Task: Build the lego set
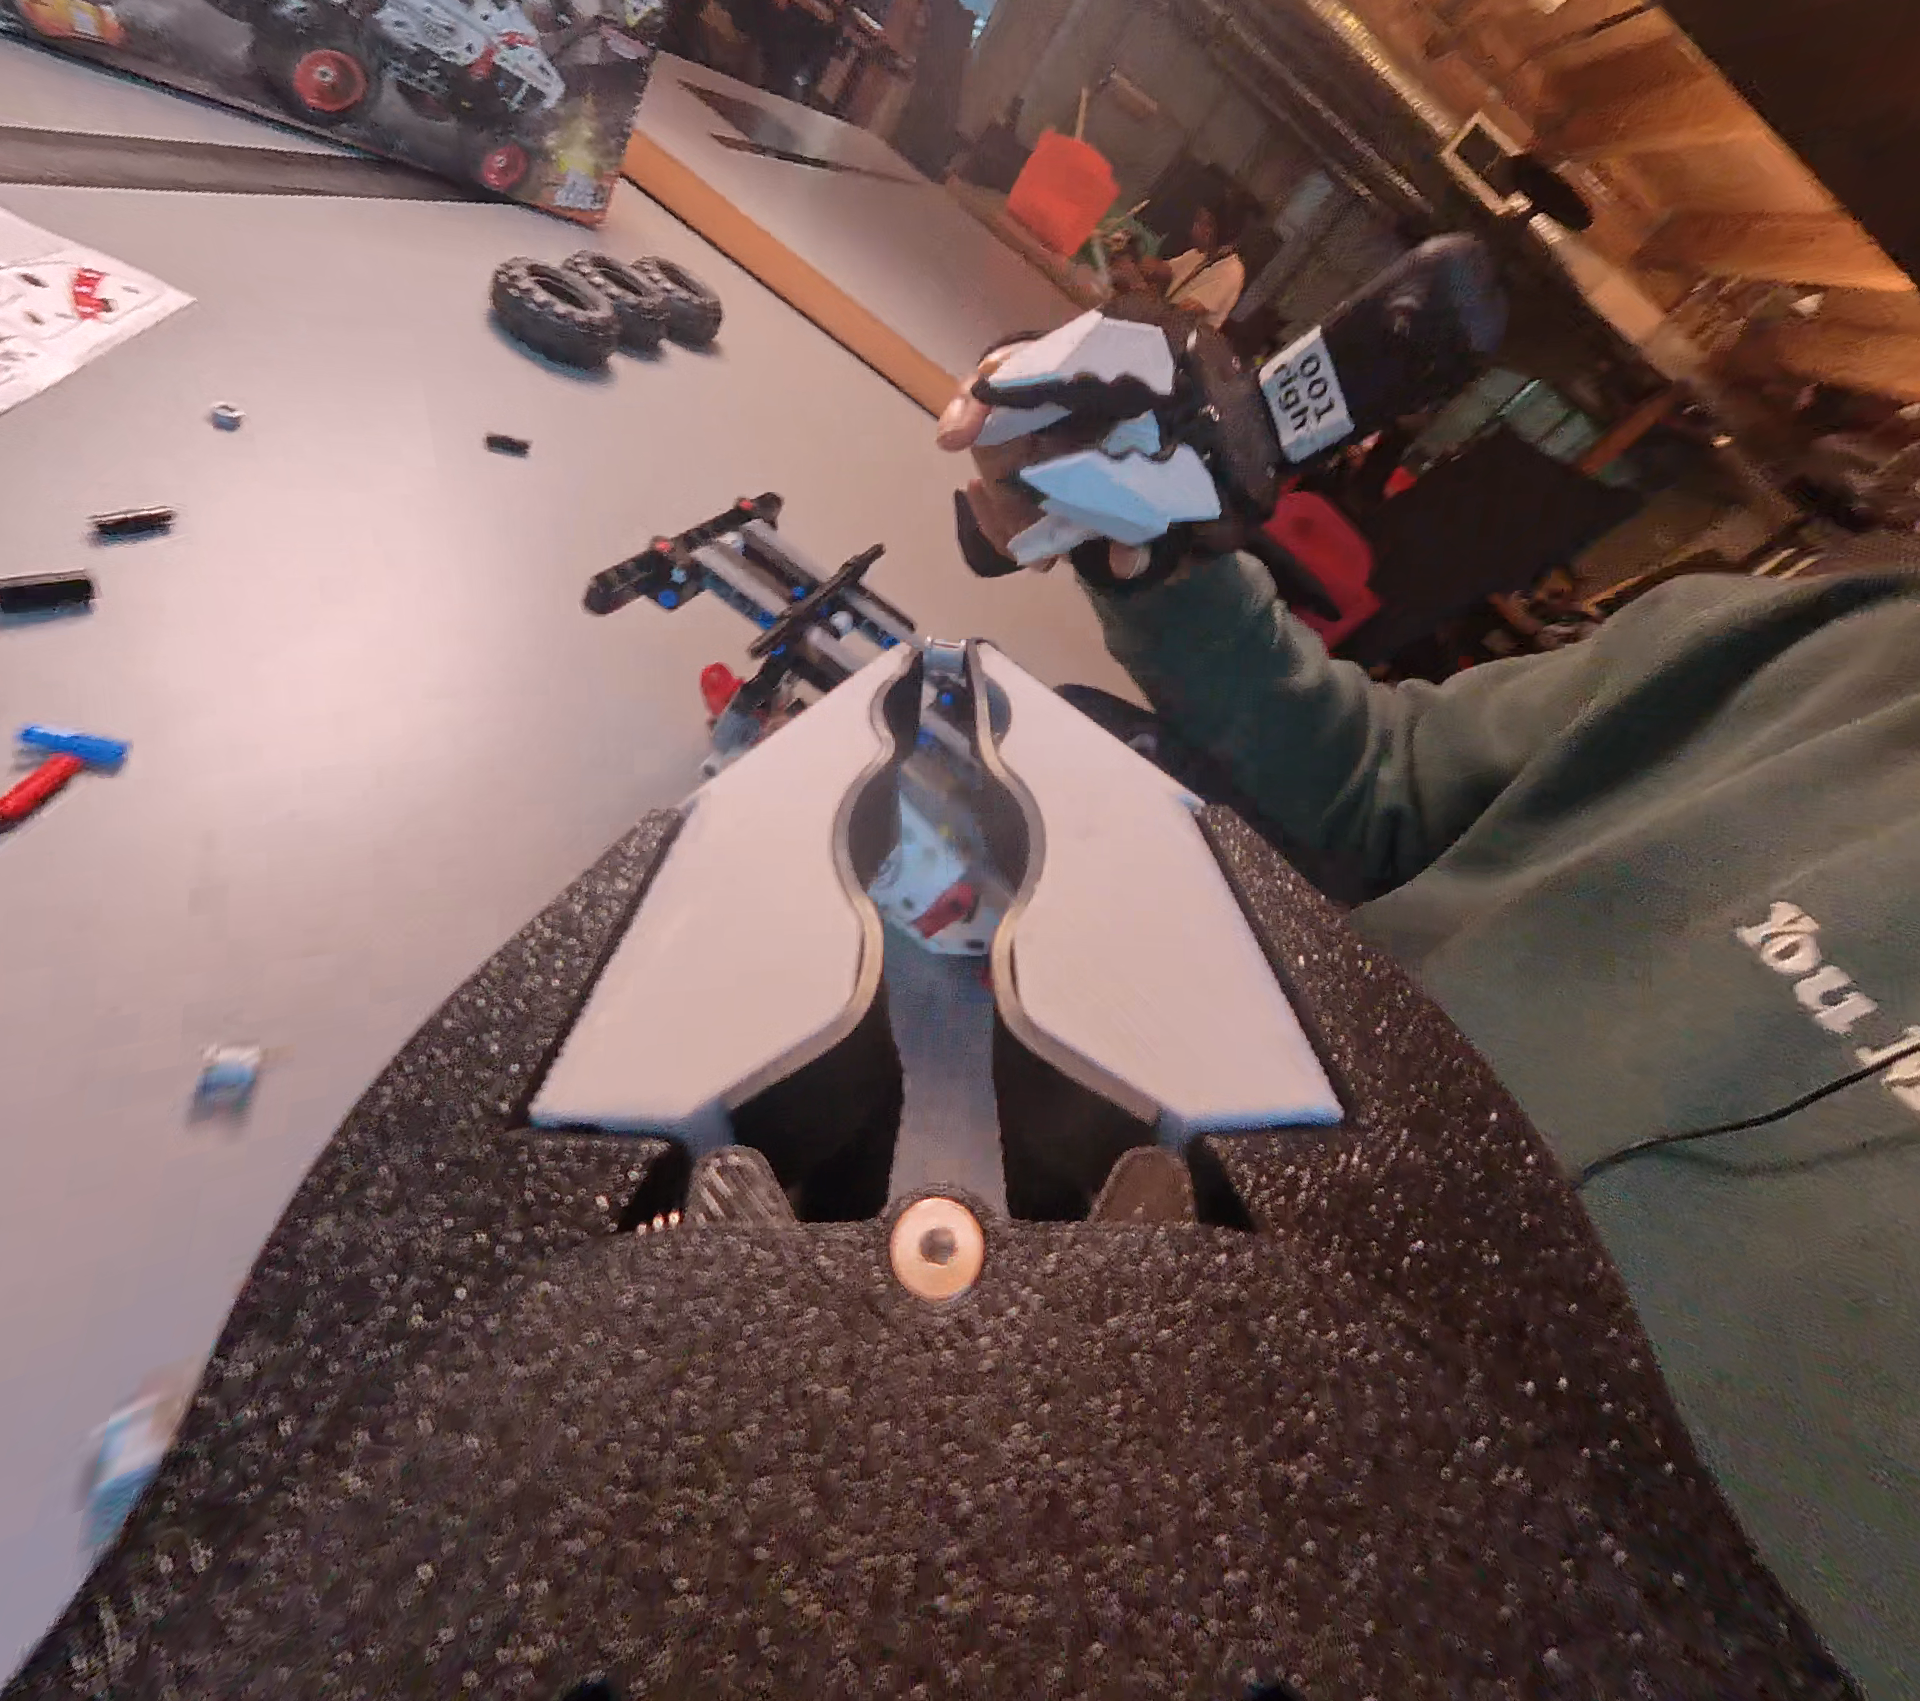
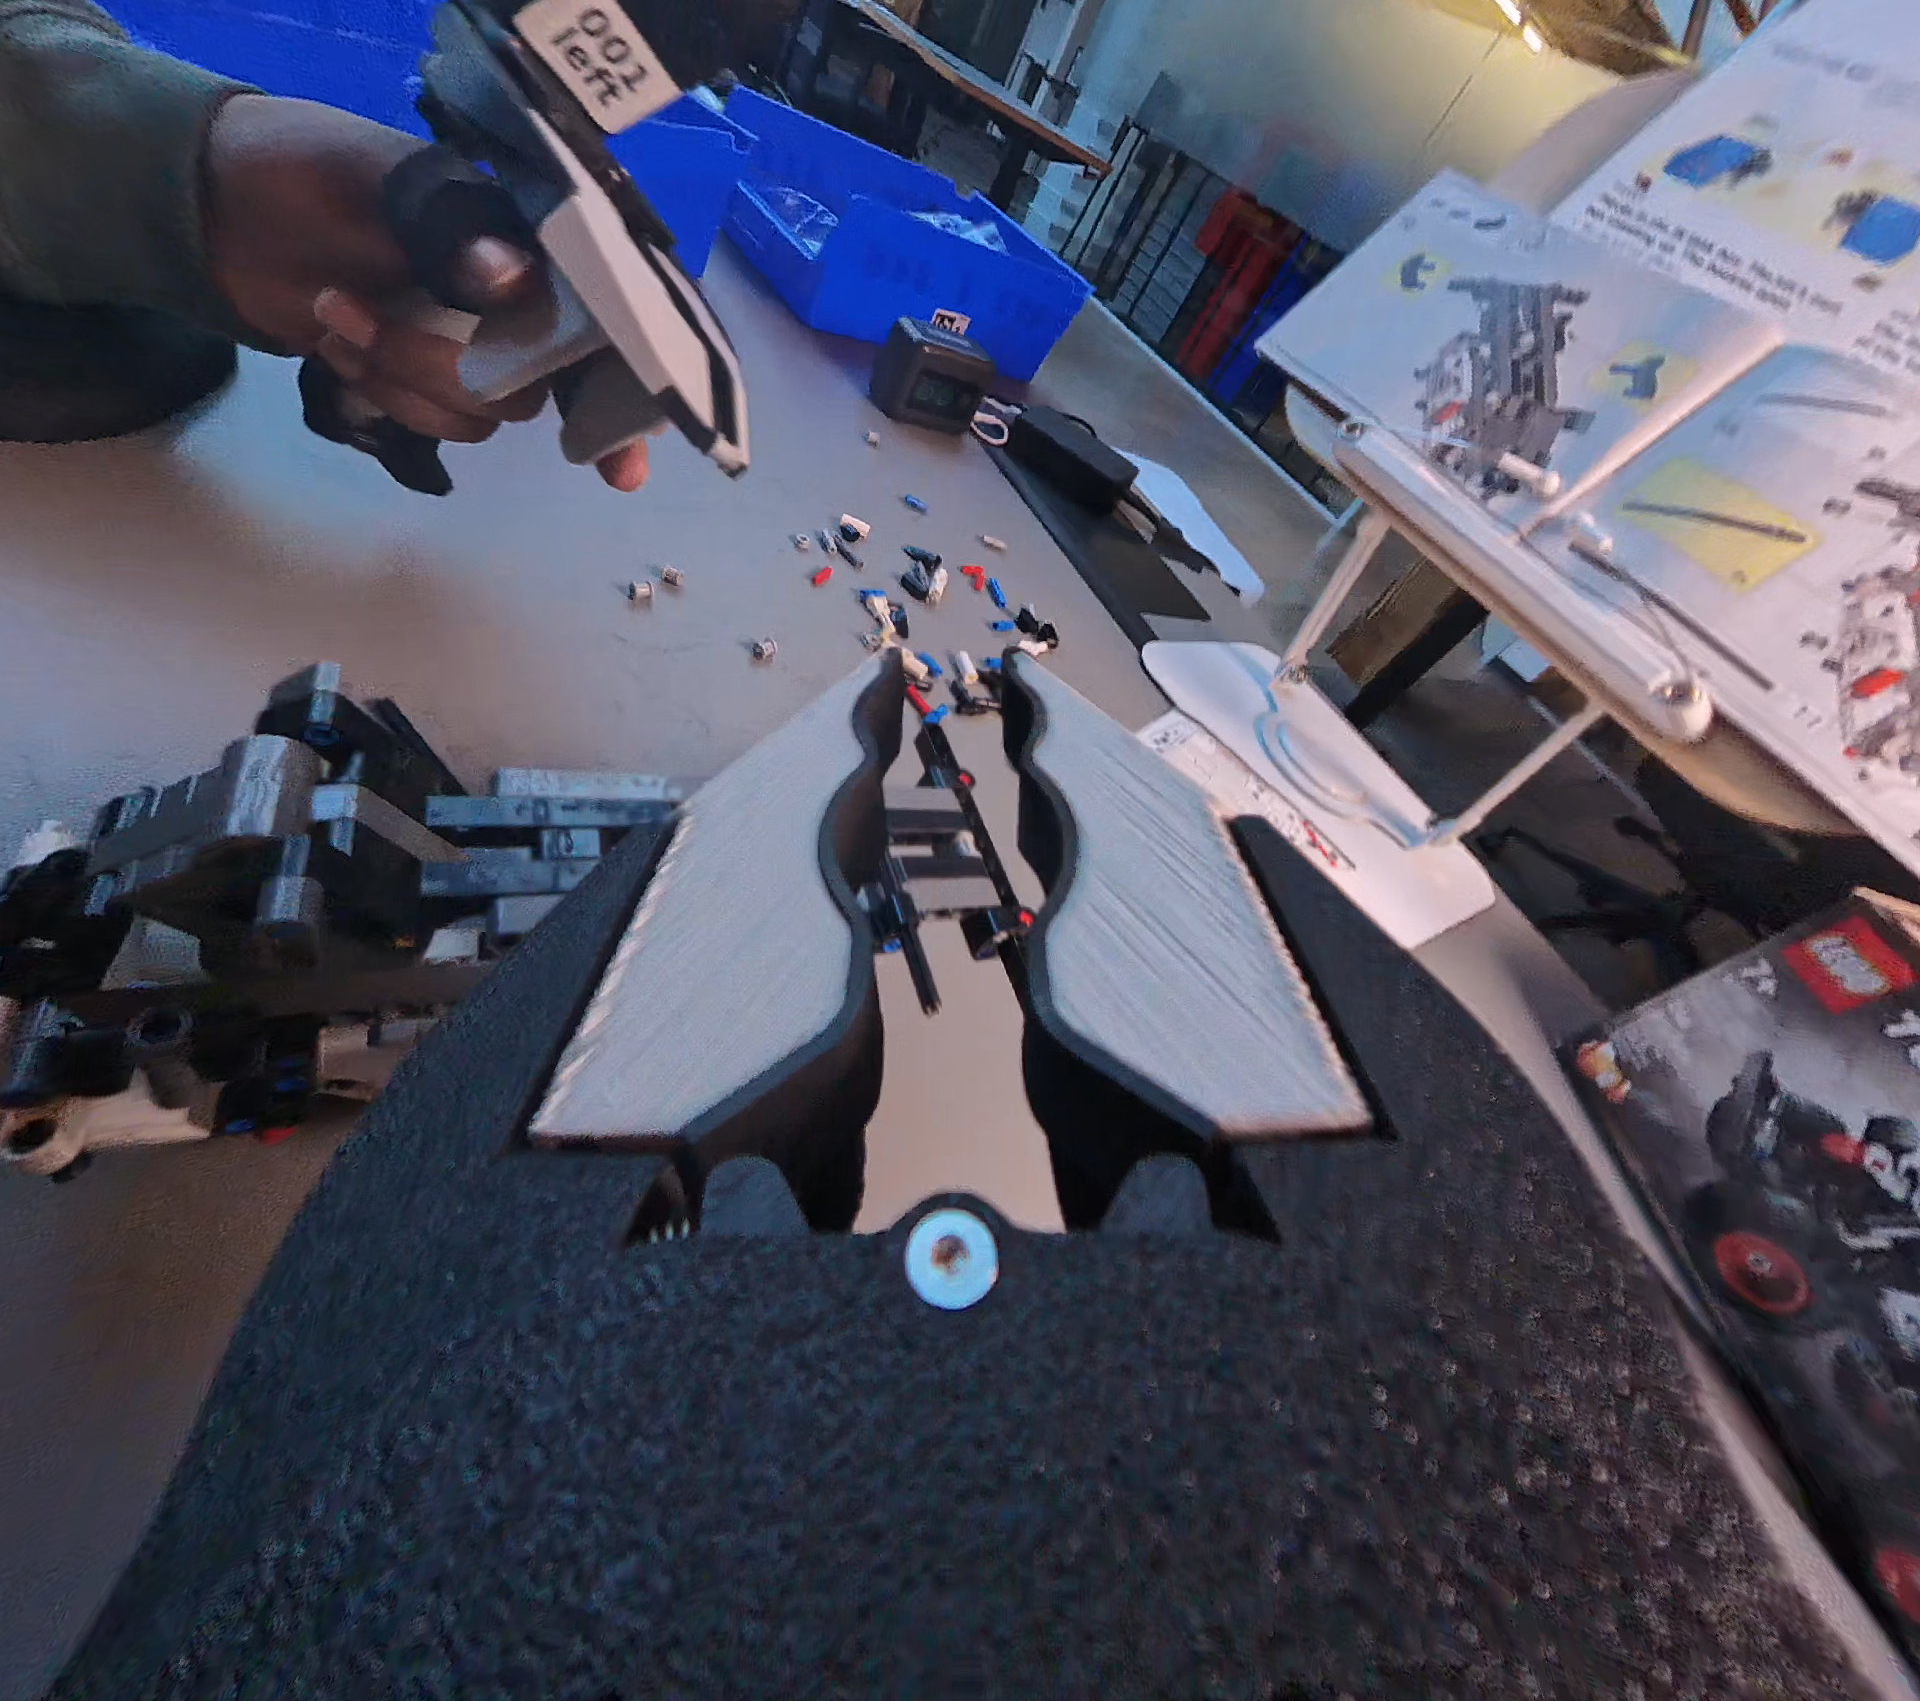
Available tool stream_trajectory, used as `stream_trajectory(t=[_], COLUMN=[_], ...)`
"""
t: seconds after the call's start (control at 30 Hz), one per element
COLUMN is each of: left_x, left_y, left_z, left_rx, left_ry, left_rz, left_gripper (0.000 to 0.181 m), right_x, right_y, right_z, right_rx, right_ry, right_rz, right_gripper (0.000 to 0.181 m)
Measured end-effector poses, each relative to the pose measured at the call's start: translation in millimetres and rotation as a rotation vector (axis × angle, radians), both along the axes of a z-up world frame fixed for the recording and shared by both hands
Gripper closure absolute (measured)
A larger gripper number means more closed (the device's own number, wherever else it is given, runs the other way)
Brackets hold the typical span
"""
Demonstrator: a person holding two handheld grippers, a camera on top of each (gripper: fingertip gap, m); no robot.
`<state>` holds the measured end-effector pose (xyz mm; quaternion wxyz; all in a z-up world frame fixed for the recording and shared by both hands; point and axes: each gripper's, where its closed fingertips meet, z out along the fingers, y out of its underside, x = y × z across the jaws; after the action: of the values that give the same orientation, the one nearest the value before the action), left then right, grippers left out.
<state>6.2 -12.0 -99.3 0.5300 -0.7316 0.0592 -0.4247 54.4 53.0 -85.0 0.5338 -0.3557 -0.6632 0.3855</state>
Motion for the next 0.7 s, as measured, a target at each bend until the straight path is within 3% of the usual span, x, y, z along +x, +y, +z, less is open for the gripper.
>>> stream_trajectory(t=[0.13, 0.33, 0.57, 0.7], left_x=[24, 41, 52, 52], left_y=[18, 26, 25, 23], left_z=[23, 25, 18, 20], left_rx=[-0.012, -0.051, -0.081, -0.082], left_ry=[-0.167, -0.276, -0.294, -0.331], left_rz=[-0.103, -0.16, -0.195, -0.213], left_gripper=[0.173, 0.173, 0.173, 0.173], right_x=[-7, -10, -12, -11], right_y=[-26, -35, -43, -44], right_z=[12, 8, 2, 2], right_rx=[0.145, 0.291, 0.354, 0.284], right_ry=[0.061, 0.06, 0.053, 0.062], right_rz=[-0.001, -0.035, -0.026, 0.005], right_gripper=[0.162, 0.169, 0.174, 0.175])
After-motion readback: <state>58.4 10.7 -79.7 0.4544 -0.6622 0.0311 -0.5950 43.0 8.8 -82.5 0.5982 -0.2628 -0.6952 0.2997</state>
